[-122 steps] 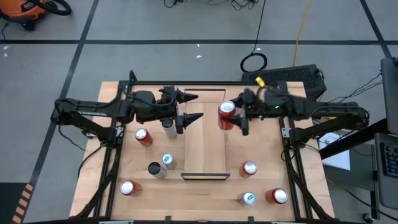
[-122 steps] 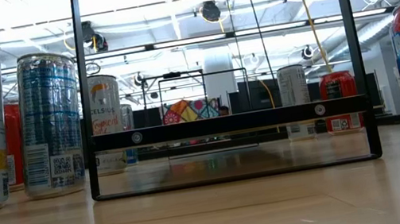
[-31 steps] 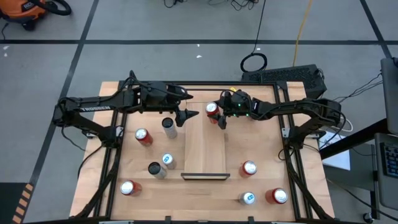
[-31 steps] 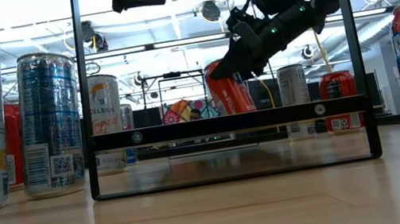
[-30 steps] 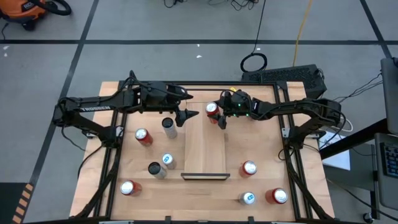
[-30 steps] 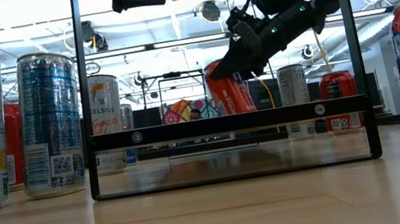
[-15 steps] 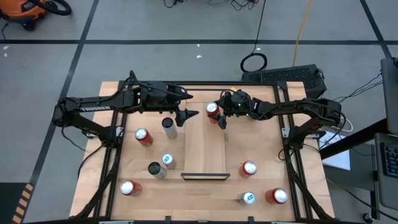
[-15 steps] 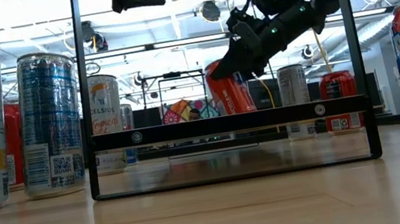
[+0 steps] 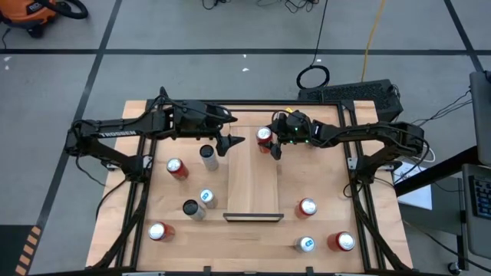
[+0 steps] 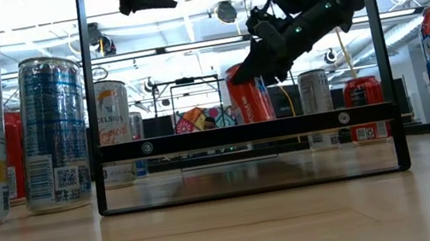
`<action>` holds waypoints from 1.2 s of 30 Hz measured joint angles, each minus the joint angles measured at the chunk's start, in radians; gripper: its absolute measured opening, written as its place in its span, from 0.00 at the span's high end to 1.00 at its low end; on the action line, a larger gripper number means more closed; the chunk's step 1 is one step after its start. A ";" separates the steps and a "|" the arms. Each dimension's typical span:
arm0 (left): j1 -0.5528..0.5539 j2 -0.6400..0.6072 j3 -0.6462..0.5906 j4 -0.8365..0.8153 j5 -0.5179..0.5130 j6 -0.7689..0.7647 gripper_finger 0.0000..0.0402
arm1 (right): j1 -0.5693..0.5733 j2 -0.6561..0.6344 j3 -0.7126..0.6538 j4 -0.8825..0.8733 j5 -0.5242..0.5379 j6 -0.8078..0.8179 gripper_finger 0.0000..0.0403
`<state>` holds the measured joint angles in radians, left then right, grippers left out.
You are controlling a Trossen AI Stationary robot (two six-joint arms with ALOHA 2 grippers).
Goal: Place canned beverage on shelf
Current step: Put the top right orange soda can on the shelf
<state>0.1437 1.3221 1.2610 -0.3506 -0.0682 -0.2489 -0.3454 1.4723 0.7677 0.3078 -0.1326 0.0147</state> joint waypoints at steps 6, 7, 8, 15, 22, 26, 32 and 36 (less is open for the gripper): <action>0.000 0.000 0.000 0.000 0.000 0.000 0.01 | 0.000 -0.001 0.001 -0.013 0.000 -0.001 0.25; 0.000 0.000 0.000 0.000 0.000 0.000 0.01 | 0.000 -0.001 0.001 -0.015 0.000 -0.003 0.25; 0.000 0.000 0.000 0.000 0.000 0.000 0.01 | 0.000 -0.001 0.001 -0.017 0.000 -0.006 0.24; 0.000 0.000 0.000 0.000 0.000 -0.001 0.01 | 0.000 -0.006 0.001 -0.033 -0.002 -0.028 0.22; 0.000 0.000 0.000 -0.001 0.000 -0.001 0.01 | 0.000 -0.019 -0.001 -0.058 0.001 -0.043 0.17; 0.000 0.000 0.000 -0.001 -0.004 -0.006 0.01 | 0.000 -0.034 0.008 -0.072 0.001 -0.045 0.17; 0.000 0.000 0.000 -0.004 -0.014 -0.007 0.01 | 0.000 -0.091 0.036 -0.133 0.005 -0.053 0.17; 0.000 0.000 0.000 -0.007 -0.016 -0.008 0.01 | 0.000 -0.139 0.057 -0.182 0.060 -0.043 0.17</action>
<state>0.1440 1.3220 1.2610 -0.3573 -0.0842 -0.2565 -0.3450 1.3335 0.8247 0.1255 -0.0722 -0.0286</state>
